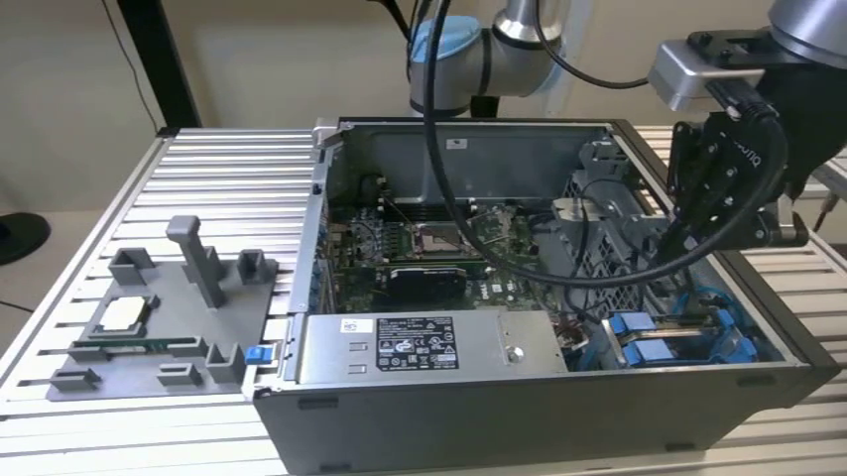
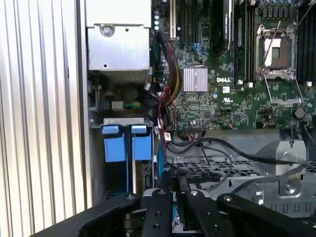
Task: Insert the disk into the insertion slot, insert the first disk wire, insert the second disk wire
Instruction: 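Insert the second disk wire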
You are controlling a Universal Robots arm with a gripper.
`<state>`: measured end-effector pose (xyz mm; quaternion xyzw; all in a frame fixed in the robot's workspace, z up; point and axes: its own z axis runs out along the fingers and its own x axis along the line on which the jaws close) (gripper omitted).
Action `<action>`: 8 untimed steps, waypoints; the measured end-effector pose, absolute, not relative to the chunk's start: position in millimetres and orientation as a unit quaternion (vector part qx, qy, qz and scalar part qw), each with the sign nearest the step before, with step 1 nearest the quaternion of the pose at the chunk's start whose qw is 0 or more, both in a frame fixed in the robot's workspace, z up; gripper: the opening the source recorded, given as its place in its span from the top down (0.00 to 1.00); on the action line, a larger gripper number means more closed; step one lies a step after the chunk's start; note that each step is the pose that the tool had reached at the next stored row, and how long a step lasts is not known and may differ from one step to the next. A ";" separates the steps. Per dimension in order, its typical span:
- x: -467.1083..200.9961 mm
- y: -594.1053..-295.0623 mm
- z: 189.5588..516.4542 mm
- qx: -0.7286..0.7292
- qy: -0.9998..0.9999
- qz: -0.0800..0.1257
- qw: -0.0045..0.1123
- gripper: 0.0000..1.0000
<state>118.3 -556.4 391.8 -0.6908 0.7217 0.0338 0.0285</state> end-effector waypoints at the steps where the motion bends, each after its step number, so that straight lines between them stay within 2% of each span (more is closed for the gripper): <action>1: 117.5 -556.5 391.8 -0.691 0.722 0.034 0.029 1.00; 8: 117.3 -556.4 391.8 -0.691 0.722 0.034 0.029 1.00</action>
